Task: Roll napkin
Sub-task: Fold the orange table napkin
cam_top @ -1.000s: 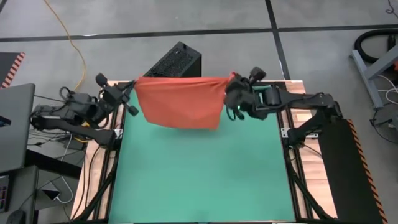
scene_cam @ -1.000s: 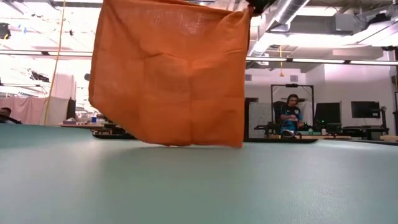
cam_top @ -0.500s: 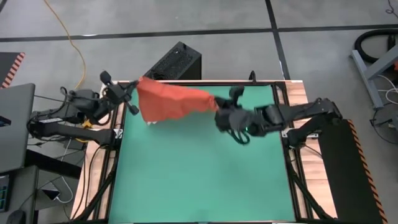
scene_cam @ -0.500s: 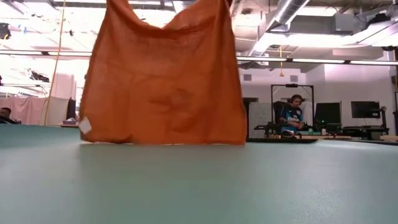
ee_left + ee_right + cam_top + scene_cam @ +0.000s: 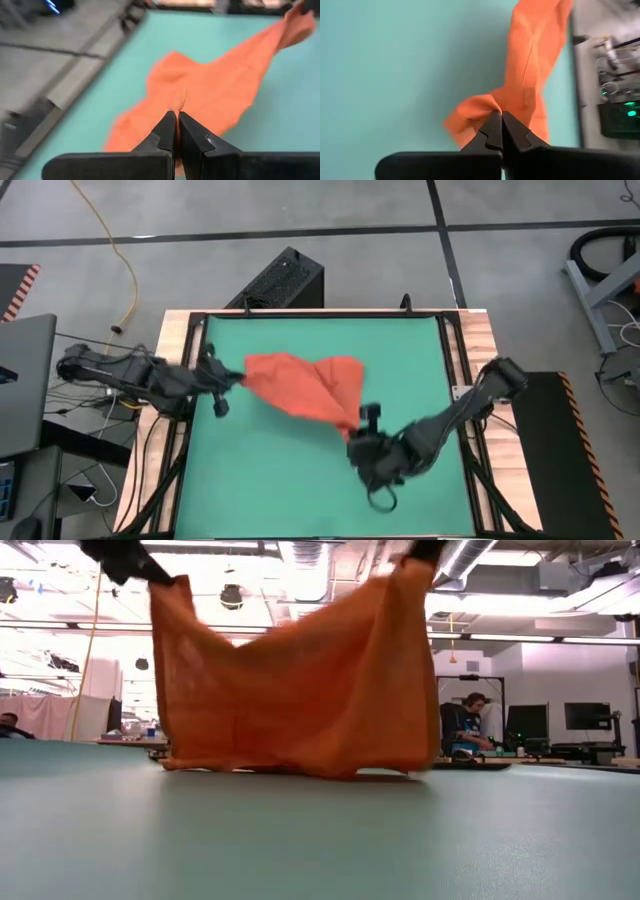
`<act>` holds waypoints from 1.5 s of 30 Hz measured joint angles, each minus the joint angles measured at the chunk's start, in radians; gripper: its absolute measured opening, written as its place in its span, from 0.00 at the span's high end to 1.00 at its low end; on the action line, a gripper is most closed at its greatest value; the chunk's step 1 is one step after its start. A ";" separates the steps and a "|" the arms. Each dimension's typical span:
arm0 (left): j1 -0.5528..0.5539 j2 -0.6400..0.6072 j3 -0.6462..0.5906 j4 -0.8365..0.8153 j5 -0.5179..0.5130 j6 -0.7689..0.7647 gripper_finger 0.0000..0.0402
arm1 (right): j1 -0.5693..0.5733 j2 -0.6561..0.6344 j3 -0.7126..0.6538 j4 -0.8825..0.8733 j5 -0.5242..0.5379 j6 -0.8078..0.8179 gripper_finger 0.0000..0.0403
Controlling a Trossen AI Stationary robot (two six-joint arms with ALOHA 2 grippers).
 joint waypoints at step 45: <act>-0.712 0.346 -0.188 0.265 -0.219 -0.623 1.00 | 0.220 0.217 -0.255 0.332 -0.064 1.223 0.39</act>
